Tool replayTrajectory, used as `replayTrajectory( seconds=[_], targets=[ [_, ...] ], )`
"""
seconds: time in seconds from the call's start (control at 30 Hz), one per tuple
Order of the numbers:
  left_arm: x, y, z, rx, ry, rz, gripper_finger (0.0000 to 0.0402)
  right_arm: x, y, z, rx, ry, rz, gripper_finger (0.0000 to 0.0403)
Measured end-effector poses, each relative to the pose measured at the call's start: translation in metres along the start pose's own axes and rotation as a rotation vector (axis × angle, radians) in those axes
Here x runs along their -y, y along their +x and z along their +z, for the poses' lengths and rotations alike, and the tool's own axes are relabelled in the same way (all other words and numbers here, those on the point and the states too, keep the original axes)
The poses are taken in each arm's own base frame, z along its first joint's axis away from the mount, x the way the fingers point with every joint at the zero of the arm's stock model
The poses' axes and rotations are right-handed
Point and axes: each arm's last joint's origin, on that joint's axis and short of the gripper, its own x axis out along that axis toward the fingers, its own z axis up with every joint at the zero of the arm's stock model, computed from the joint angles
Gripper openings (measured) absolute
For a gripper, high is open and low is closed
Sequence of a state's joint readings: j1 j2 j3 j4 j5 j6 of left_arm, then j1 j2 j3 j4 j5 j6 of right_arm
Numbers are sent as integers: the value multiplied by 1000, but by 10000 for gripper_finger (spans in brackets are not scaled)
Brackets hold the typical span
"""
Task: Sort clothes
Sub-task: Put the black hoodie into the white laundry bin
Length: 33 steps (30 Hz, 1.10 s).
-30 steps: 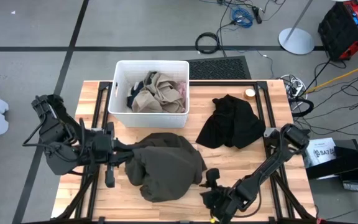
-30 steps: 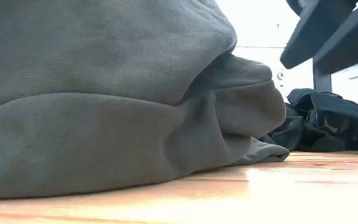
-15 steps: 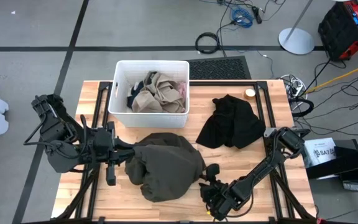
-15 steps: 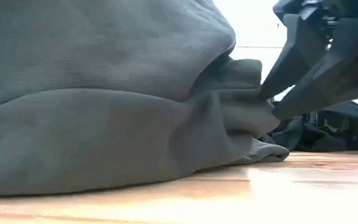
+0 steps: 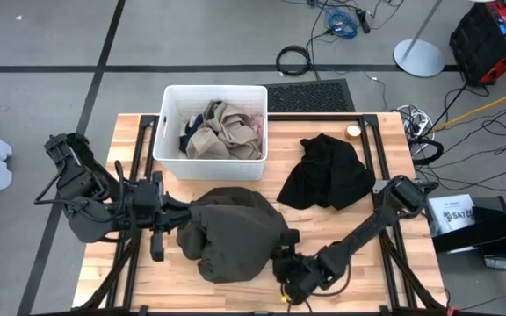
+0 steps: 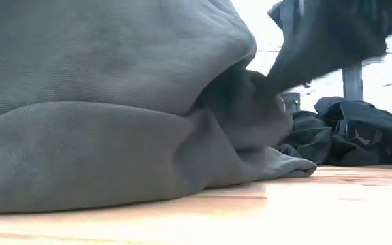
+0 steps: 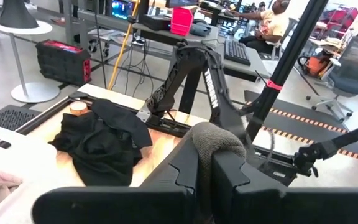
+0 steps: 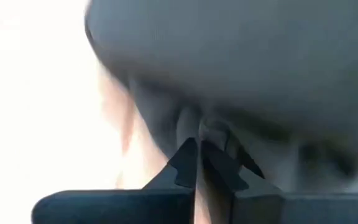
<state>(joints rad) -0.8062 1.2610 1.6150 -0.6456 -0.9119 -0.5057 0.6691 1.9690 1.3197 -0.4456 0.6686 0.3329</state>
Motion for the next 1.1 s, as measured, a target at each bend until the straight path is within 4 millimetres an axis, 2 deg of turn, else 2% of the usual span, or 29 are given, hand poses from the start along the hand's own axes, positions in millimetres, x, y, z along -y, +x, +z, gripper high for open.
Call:
replayTrajectory(
  seconds=[0.13,0.33,0.47,0.53,0.63,0.73,0.87,0.97,1.1],
  targets=[
    [1,0,0,-10,38,-28,20,8,-42,31,40,16,-29,1],
    [6,-2,8,25,72,-134,20,22,-134,75,159,-13,-132,0],
    [9,-7,18,78,102,-221,20,35,-183,93,231,0,-154,0],
    [8,-9,20,91,107,-227,20,40,-198,96,214,60,-92,0],
    [5,-10,19,71,120,-218,20,40,-193,81,56,133,0,0],
    [4,-9,15,45,126,-203,20,23,-166,57,-116,155,32,0],
    [4,-8,14,36,116,-197,20,1,-135,27,-185,202,63,15],
    [3,-8,14,36,116,-197,20,-9,-104,8,-252,265,117,55],
    [3,-8,14,39,116,-186,20,-14,-69,-5,-223,323,193,137]
  ],
)
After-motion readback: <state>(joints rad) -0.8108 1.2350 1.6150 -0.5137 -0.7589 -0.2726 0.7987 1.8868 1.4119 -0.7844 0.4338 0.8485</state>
